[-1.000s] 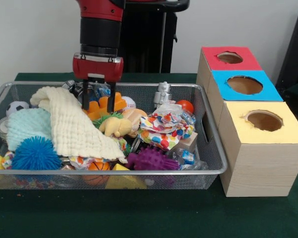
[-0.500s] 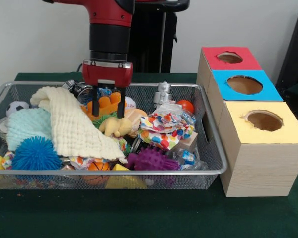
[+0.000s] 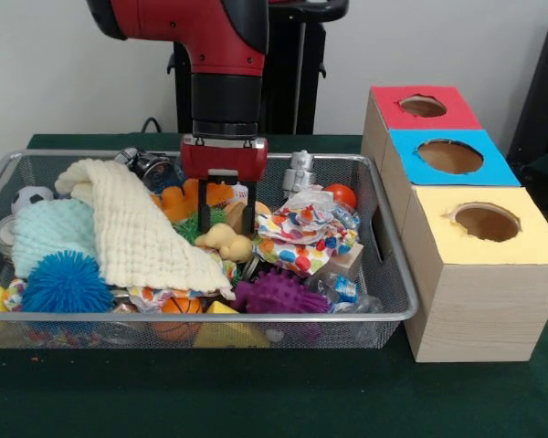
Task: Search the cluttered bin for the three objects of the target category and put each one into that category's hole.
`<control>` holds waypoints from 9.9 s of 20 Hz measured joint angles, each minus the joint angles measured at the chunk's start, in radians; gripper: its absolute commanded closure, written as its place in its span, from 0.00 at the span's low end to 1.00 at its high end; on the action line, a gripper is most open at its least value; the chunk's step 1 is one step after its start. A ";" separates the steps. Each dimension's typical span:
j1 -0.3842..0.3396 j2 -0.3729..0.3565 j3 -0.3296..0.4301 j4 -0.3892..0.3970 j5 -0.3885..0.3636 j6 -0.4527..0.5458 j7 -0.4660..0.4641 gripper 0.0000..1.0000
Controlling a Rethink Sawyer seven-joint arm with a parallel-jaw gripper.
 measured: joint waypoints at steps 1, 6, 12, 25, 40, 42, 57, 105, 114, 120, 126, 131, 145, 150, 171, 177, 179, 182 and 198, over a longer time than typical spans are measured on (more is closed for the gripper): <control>0.001 0.005 -0.003 0.000 0.000 -0.007 0.000 0.00; 0.003 0.027 -0.016 0.000 0.000 -0.054 0.000 0.00; 0.003 0.031 -0.018 -0.002 0.000 -0.072 0.000 0.00; 0.003 0.027 -0.018 -0.032 -0.001 -0.071 0.000 0.00; 0.027 0.069 -0.022 -0.082 -0.001 -0.111 0.000 0.00; 0.027 0.074 -0.022 -0.087 -0.001 -0.118 0.000 0.00; 0.027 0.081 -0.022 -0.119 -0.006 -0.119 0.000 1.00; 0.128 -0.393 -0.017 0.190 0.147 0.171 0.000 1.00; 0.194 -0.544 -0.041 0.266 0.231 0.318 0.000 1.00; 0.234 -0.613 -0.044 0.306 0.283 0.330 0.000 1.00; 0.276 -0.655 -0.044 0.366 0.359 0.330 0.000 1.00; 0.311 -0.672 -0.045 0.403 0.405 0.331 0.000 1.00; 0.347 -0.596 -0.043 0.526 0.510 0.157 0.026 1.00; 0.376 -0.540 -0.043 0.542 0.532 0.078 0.073 1.00; 0.470 -0.523 -0.024 0.572 0.593 0.068 0.132 1.00; 0.441 -0.499 0.049 0.576 0.593 0.066 0.165 1.00; 0.439 -0.487 0.069 0.576 0.593 0.063 0.190 1.00; 0.440 -0.473 0.082 0.576 0.593 0.063 0.218 1.00; 0.445 -0.444 0.084 0.576 0.593 0.063 0.244 0.00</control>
